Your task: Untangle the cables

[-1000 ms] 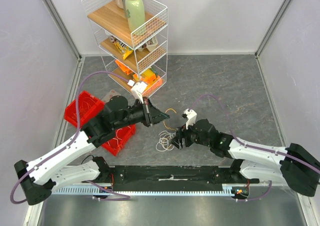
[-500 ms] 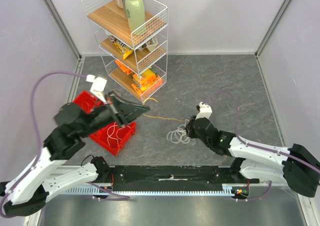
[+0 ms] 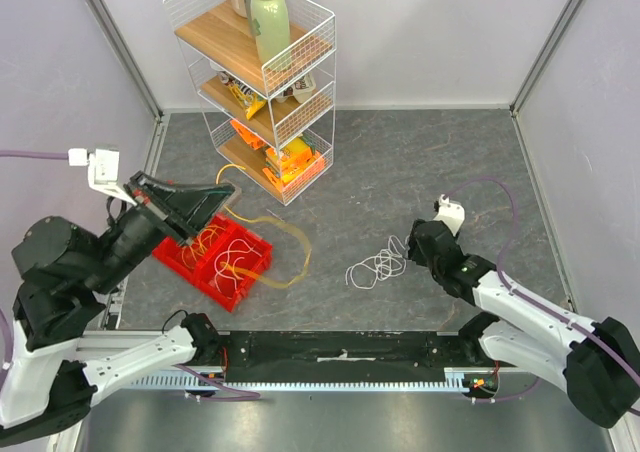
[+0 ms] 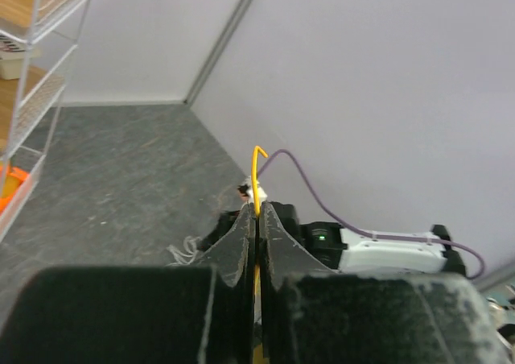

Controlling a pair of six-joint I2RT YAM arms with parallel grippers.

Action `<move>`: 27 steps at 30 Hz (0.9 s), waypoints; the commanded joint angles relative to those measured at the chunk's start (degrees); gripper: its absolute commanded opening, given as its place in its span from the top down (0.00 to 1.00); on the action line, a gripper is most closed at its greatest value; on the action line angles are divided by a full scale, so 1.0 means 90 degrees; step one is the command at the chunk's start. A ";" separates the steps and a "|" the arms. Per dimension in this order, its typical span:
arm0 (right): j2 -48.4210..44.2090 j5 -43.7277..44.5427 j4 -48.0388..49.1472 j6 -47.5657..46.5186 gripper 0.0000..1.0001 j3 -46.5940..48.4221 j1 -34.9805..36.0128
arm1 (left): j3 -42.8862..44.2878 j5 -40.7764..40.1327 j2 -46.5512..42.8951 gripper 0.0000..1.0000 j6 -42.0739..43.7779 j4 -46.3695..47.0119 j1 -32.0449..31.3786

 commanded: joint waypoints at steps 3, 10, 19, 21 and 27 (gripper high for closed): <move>0.0301 -0.0676 0.0252 -0.1030 0.29 0.0132 -0.0076 | 0.0304 -0.1363 0.0728 0.98 0.1020 -0.0807 -0.0021; 0.0663 -0.0962 0.0506 -0.1374 0.28 0.0054 -0.0076 | 0.0791 -0.2954 0.1880 0.98 0.1695 -0.1451 0.0037; 0.0712 -0.1030 0.0565 -0.1412 0.28 0.0045 -0.0105 | 0.2255 -0.3084 0.2876 0.98 0.2398 -0.1978 0.1363; 0.0615 -0.1039 0.0584 -0.1412 0.28 0.0006 -0.0115 | 0.2451 -0.2744 0.3081 0.98 0.2506 -0.2076 0.2007; 0.0585 -0.1059 0.0604 -0.1432 0.28 -0.0004 -0.0115 | 0.2453 -0.2370 0.3414 0.98 0.2331 -0.2125 0.3766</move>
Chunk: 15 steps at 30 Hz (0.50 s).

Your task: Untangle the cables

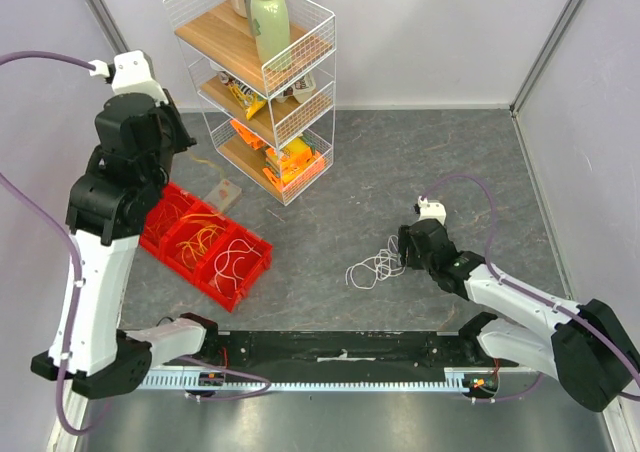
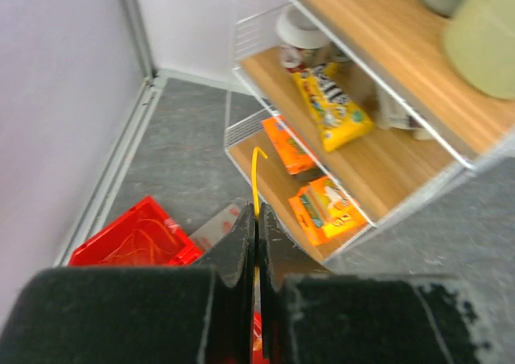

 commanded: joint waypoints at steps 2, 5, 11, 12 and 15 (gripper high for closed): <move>-0.0124 -0.0034 0.0232 -0.0091 0.28 -0.0004 -0.0025 | -0.0311 0.0072 0.0226 0.98 0.0009 -0.0129 0.0961; -0.0212 -0.0044 0.0261 -0.0091 0.28 -0.0063 -0.0025 | -0.1404 0.0111 0.0051 0.98 -0.0109 0.0280 0.1439; -0.0280 -0.0063 0.0310 -0.0111 0.28 -0.0092 -0.0025 | -0.2618 0.0571 -0.0389 0.99 -0.0734 0.0604 0.2212; -0.0251 -0.0083 0.0301 -0.0111 0.28 -0.0082 -0.0025 | -0.2637 0.0502 -0.0428 0.98 -0.0754 0.0623 0.2241; -0.0231 -0.0083 0.0310 -0.0121 0.28 -0.0072 -0.0025 | -0.2492 0.0394 -0.0497 0.98 -0.0783 0.0643 0.2290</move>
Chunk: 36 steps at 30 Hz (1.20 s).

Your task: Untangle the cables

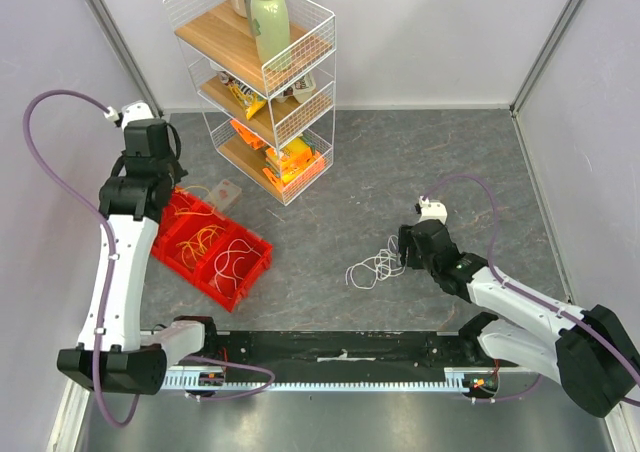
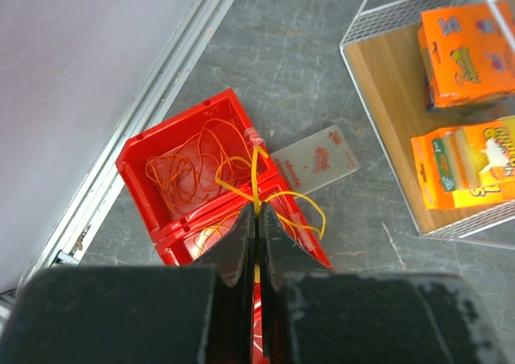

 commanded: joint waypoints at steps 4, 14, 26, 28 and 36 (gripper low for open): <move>-0.0035 0.0005 0.0228 -0.0084 0.28 -0.0021 -0.0025 | 0.1161 0.0412 -0.0320 0.98 -0.0239 0.0339 0.0083; -0.0035 0.0014 0.0238 -0.0084 0.28 -0.0022 -0.0025 | 0.2599 0.1603 -0.0319 0.98 0.0083 0.0279 0.0083; -0.0006 -0.0005 0.0238 -0.0094 0.28 -0.0012 -0.0025 | 0.2190 0.3096 -0.0884 0.98 0.0581 0.1341 0.0092; 0.0004 -0.0005 0.0247 -0.0094 0.28 -0.0002 -0.0025 | 0.1830 0.3245 -0.1235 0.98 0.0660 0.2189 0.0083; -0.0025 -0.0025 0.0257 -0.0094 0.28 -0.0022 -0.0025 | 0.1251 0.3295 -0.1814 0.98 0.0845 0.3728 0.0083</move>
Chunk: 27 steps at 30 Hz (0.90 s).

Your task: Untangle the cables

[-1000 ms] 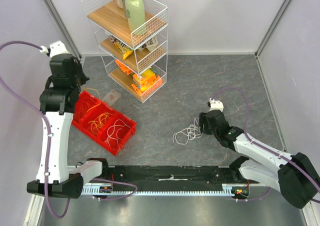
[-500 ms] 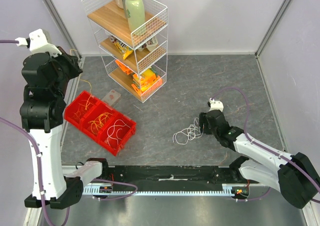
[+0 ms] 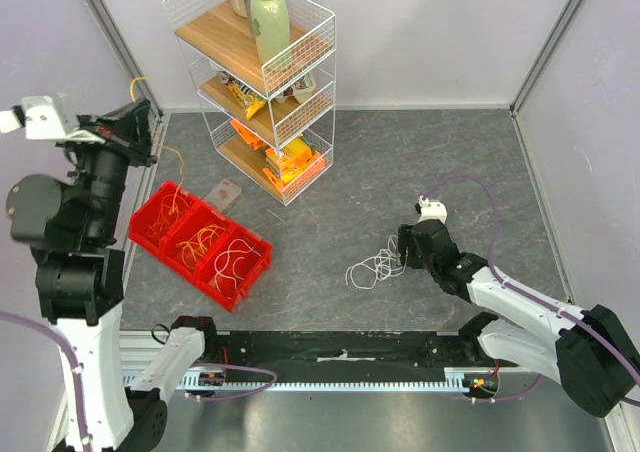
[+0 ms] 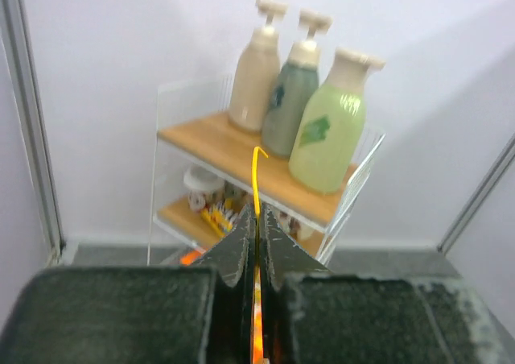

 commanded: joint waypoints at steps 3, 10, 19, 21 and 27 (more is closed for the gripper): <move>-0.0047 0.0002 0.0196 -0.0075 0.28 -0.0031 -0.0025 | 0.0284 -0.0096 0.0067 0.98 0.0187 0.0727 0.0027; -0.0047 -0.0027 0.0206 -0.0084 0.27 -0.0031 -0.0034 | 0.0458 -0.1031 0.0349 0.98 -0.0204 -0.0063 0.0027; -0.0086 -0.0027 0.0216 -0.0094 0.28 -0.0061 -0.0025 | 0.0463 -0.4187 0.1660 0.98 0.0177 -0.2048 0.0036; -0.0076 -0.0047 0.0216 -0.0094 0.27 -0.0051 -0.0034 | -0.0026 -0.4228 0.1436 0.98 0.0167 -0.1727 0.0027; -0.0018 -0.0067 0.0216 -0.0104 0.27 -0.0022 -0.0025 | 0.0428 -0.4958 0.1268 0.98 0.0508 -0.1412 0.0027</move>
